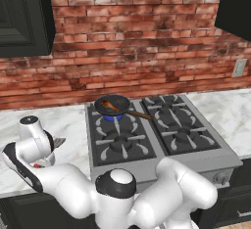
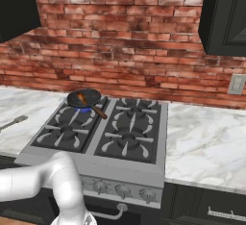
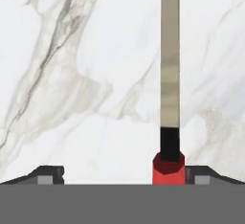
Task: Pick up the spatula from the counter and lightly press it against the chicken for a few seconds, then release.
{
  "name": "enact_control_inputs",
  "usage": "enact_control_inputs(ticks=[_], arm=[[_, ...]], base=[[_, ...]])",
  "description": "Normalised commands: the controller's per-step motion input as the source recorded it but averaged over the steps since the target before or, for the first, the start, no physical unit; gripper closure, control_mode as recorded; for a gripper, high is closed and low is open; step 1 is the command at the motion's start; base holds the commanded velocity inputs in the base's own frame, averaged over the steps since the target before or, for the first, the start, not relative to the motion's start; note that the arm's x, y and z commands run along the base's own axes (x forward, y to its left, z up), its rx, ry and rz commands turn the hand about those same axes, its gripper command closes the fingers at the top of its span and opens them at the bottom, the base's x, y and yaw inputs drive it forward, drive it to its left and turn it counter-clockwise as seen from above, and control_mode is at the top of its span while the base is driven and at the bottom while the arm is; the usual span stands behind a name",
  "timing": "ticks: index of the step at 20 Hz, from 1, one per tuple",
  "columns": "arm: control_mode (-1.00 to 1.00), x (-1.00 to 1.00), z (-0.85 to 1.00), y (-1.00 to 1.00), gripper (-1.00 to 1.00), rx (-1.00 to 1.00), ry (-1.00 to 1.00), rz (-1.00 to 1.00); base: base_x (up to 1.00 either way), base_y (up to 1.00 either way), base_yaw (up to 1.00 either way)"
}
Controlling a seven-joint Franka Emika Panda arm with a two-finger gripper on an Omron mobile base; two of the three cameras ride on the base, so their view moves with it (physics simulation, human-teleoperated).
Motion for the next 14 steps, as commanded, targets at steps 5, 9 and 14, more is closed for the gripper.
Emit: enact_control_inputs(ticks=[5, 9, 14], arm=[[-1.00, 0.07, -0.30, 0.03, 1.00, -0.04, 0.10, -0.01], [-1.00, 0.00, -0.24, -0.03, 1.00, -0.04, 0.06, -0.01], [-1.00, -0.08, -0.08, -0.09, 1.00, -0.02, 0.01, 0.00]], base=[[0.00, 0.00, 0.00], [0.00, 0.00, 0.00], [0.00, 0.00, 0.00]])
